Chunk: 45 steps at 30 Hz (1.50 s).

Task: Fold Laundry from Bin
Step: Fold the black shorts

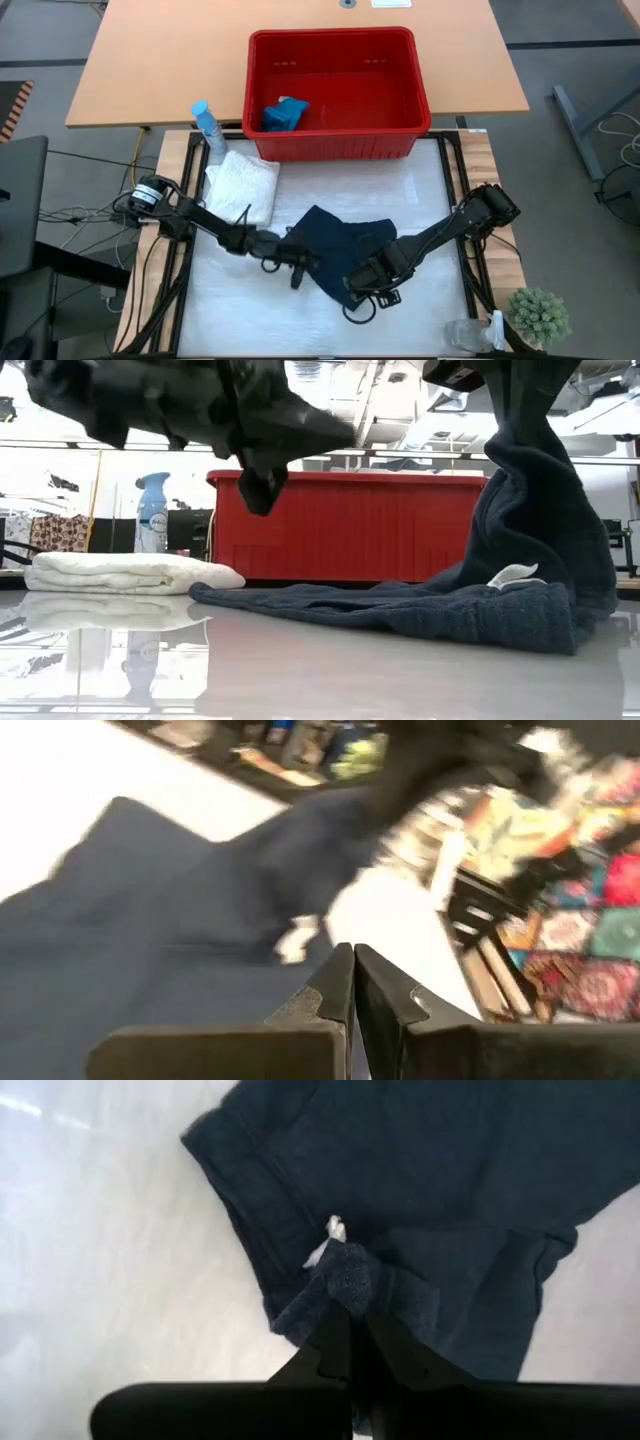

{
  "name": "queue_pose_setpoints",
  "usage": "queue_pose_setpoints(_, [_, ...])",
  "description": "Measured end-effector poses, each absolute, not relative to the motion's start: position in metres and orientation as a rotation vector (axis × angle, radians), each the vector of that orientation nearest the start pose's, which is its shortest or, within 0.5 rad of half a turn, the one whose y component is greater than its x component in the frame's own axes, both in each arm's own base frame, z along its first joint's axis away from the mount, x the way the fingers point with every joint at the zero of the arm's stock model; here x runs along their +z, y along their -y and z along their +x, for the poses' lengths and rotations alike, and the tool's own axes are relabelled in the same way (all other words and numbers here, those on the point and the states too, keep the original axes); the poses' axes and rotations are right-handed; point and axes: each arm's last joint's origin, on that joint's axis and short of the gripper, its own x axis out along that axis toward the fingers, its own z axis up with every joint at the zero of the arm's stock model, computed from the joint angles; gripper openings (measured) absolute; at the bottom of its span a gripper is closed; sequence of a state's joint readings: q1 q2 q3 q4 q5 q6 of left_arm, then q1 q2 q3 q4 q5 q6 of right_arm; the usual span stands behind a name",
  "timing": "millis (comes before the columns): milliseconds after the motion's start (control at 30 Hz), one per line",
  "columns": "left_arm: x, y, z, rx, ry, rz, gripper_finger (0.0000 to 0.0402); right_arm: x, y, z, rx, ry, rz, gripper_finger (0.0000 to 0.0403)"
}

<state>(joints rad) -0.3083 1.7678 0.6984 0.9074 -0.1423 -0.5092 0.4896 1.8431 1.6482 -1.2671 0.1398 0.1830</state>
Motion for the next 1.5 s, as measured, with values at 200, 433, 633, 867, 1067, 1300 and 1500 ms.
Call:
queue_pose_setpoints(200, [0.161, 0.147, 0.342, -0.187, -0.224, -0.341, 0.0, 0.274, -0.167, 0.318, 0.112, -1.344, -0.261, 0.0029])
queue_pose_setpoints(433, [0.137, 0.166, 0.372, -0.197, -0.279, -0.347, 0.0, 0.275, -0.169, 0.322, 0.038, -1.289, -0.197, 0.0029])
queue_pose_setpoints(633, [0.115, 0.186, 0.395, -0.211, -0.31, -0.443, 0.0, 0.276, -0.176, 0.32, 0.002, -1.251, -0.201, 0.0029])
queue_pose_setpoints(867, [0.102, 0.195, 0.412, -0.154, -0.375, -0.466, 0.0, 0.277, -0.187, 0.317, 0.019, -1.207, -0.2, 0.003])
queue_pose_setpoints(1067, [0.09, 0.193, 0.407, -0.107, -0.566, -0.391, 0.0, 0.277, -0.195, 0.311, 0.024, -1.216, -0.203, 0.003])
queue_pose_setpoints(1300, [0.091, 0.201, 0.394, -0.155, -0.725, -0.36, 0.0, 0.277, -0.207, 0.304, 0.057, -1.204, -0.218, 0.003])
queue_pose_setpoints(1500, [0.104, 0.198, 0.383, -0.116, -0.809, -0.294, 0.0, 0.277, -0.22, 0.296, 0.099, -1.194, -0.229, 0.003])
